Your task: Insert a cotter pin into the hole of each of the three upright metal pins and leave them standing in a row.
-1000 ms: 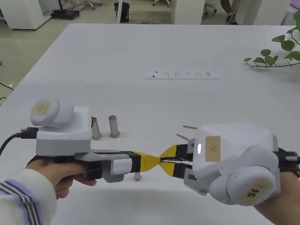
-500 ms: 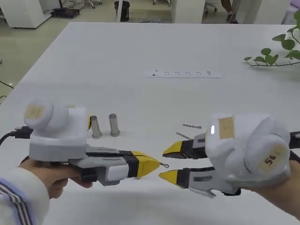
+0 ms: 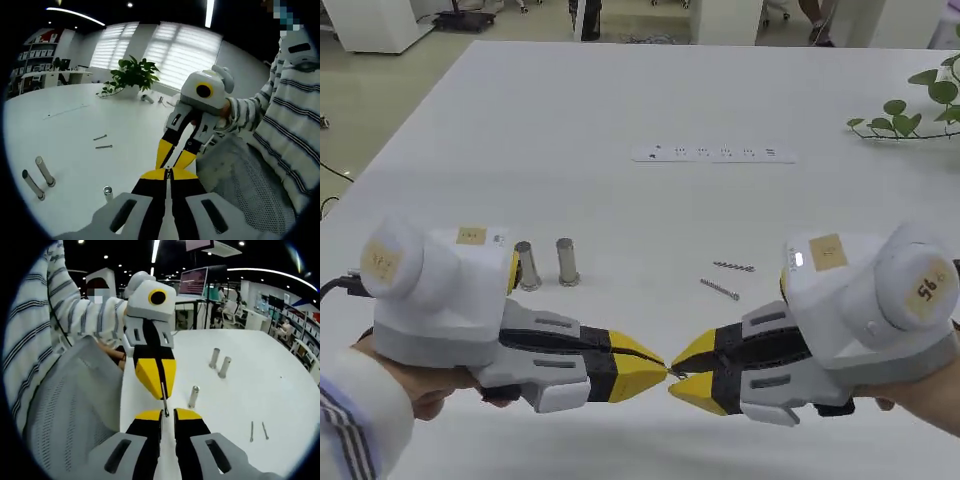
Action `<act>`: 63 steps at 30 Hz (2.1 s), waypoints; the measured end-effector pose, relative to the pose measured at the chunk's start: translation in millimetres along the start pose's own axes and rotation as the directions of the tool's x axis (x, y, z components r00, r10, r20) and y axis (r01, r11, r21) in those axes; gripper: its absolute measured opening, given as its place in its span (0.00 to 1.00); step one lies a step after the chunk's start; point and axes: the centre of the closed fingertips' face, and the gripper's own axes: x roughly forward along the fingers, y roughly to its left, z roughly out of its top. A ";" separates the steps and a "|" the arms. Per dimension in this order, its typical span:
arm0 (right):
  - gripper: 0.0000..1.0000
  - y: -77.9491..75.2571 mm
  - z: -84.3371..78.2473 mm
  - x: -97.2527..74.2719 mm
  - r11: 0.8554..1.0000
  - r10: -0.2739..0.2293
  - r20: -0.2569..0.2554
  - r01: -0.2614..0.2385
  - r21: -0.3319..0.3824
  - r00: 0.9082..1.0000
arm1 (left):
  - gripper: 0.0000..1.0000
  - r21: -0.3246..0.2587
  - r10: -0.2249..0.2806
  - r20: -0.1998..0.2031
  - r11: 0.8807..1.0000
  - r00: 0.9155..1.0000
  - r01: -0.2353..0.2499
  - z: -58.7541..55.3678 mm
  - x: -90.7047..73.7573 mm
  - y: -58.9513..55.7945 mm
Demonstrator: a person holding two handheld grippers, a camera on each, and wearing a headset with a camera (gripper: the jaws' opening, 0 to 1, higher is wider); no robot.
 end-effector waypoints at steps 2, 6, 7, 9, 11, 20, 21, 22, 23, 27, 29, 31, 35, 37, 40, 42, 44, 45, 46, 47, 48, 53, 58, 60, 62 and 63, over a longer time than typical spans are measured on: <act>0.08 2.1 -1.2 1.1 1.000 0.006 -0.008 -0.007 -0.011 1.000 | 0.00 0.004 -0.001 -0.006 1.000 1.000 0.001 -0.8 0.2 -0.4; 0.05 5.8 -2.2 2.5 1.000 0.020 -0.014 -0.020 -0.013 1.000 | 0.00 0.004 -0.007 -0.007 1.000 1.000 0.007 -2.2 -0.7 1.1; 0.05 6.4 -2.5 2.5 1.000 0.023 -0.014 -0.024 -0.009 1.000 | 0.00 -0.004 -0.008 -0.010 1.000 1.000 0.008 -3.3 -1.0 1.2; 0.05 7.3 -2.7 2.3 1.000 0.027 -0.016 -0.027 0.001 1.000 | 0.00 0.009 -0.011 -0.019 1.000 1.000 0.011 -5.6 -1.6 0.5; 0.05 9.2 -2.4 1.9 0.999 0.035 -0.017 -0.035 -0.002 0.999 | 0.00 -0.006 -0.018 -0.027 1.000 0.999 0.018 -7.5 -2.4 -0.7; 0.04 15.6 -1.7 0.2 0.997 0.075 -0.015 -0.074 0.019 0.997 | 0.00 -0.009 -0.034 -0.059 0.999 0.998 0.034 -13.9 -3.9 -3.5; 0.03 16.4 -1.6 -0.2 0.997 0.080 -0.015 -0.079 0.018 0.997 | 0.00 -0.005 -0.037 -0.063 0.999 0.997 0.037 -14.4 -3.8 -4.0; 0.03 17.0 -1.6 -0.7 0.996 0.084 -0.017 -0.083 0.014 0.996 | 0.00 -0.003 -0.037 -0.066 0.999 0.997 0.037 -14.7 -3.7 -4.2; 0.03 17.4 -1.6 -1.4 0.996 0.087 -0.019 -0.087 0.010 0.996 | 0.00 -0.002 -0.038 -0.072 0.999 0.997 0.038 -15.3 -3.3 -4.5; 0.03 18.1 -2.9 -3.1 0.995 0.095 -0.034 -0.095 -0.001 0.995 | 0.01 -0.011 -0.032 -0.093 0.999 0.995 0.031 -19.6 -1.8 -4.6; 0.03 18.3 -3.2 -3.3 0.995 0.098 -0.036 -0.098 -0.001 0.995 | 0.00 -0.031 -0.029 -0.096 0.999 0.995 0.027 -20.7 -1.8 -4.2; 0.03 17.9 -3.4 -3.6 0.995 0.098 -0.039 -0.098 -0.003 0.994 | 0.00 -0.023 -0.020 -0.090 1.000 0.996 0.018 -19.7 -1.6 -2.7; 0.03 14.1 -3.5 -4.9 0.996 0.091 -0.041 -0.091 0.000 0.995 | 0.00 -0.026 -0.005 -0.100 1.000 0.995 0.002 -22.3 -3.0 0.6; 0.03 11.2 -4.1 -6.6 0.996 0.085 -0.044 -0.085 0.001 0.995 | 0.01 -0.031 0.002 -0.103 0.999 0.995 -0.005 -24.0 -4.3 2.2; 0.03 7.1 -6.0 -8.8 0.997 0.076 -0.051 -0.076 0.001 0.996 | 0.05 -0.046 0.016 -0.093 0.999 0.996 -0.021 -24.3 -5.9 5.2; 0.03 3.8 -7.6 -9.6 0.998 0.065 -0.058 -0.065 0.001 0.996 | 0.09 -0.053 0.038 -0.082 0.998 0.996 -0.043 -23.8 -7.1 9.3; 0.03 0.3 -9.1 -9.9 0.998 0.055 -0.061 -0.055 0.005 0.997 | 0.12 -0.053 0.053 -0.077 0.997 0.996 -0.057 -24.5 -8.4 11.9; 0.03 -2.1 -10.3 -9.8 0.999 0.048 -0.064 -0.047 0.010 0.997 | 0.15 -0.045 0.063 -0.076 0.997 0.995 -0.066 -24.9 -8.8 13.3; 0.03 -3.5 -11.0 -9.8 0.999 0.043 -0.066 -0.042 0.011 0.997 | 0.18 0.005 0.098 -0.080 0.995 0.992 -0.098 -25.7 -10.3 19.1; 0.03 -5.0 -12.0 -9.8 0.999 0.039 -0.069 -0.039 0.013 0.997 | 0.22 0.041 0.126 -0.079 0.992 0.989 -0.123 -25.0 -10.9 22.7; 0.03 -5.9 -12.4 -9.8 0.999 0.037 -0.070 -0.036 0.015 0.997 | 0.26 0.051 0.140 -0.074 0.989 0.987 -0.137 -24.3 -11.5 23.4; 0.03 -13.0 -13.8 -9.1 0.999 0.017 -0.070 -0.015 0.036 0.997 | 0.41 0.059 0.200 -0.006 0.978 0.980 -0.200 -12.6 -14.9 31.2; 0.03 -24.5 -16.9 -8.2 0.997 -0.013 -0.073 0.018 0.075 0.997 | 0.51 0.014 0.342 0.044 0.939 0.939 -0.343 -6.3 -24.9 61.7; 0.03 -27.7 -19.4 -9.0 0.997 -0.022 -0.087 0.028 0.072 0.996 | 0.53 0.019 0.356 0.044 0.934 0.933 -0.357 -6.2 -25.9 64.9; 0.03 -29.9 -20.5 -9.3 0.997 -0.024 -0.092 0.031 0.074 0.995 | 0.58 0.016 0.382 0.048 0.924 0.923 -0.383 -7.4 -28.1 72.0; 0.03 -31.5 -21.2 -9.5 0.996 -0.027 -0.095 0.035 0.078 0.995 | 0.60 0.018 0.392 0.044 0.919 0.919 -0.393 -9.4 -28.5 75.2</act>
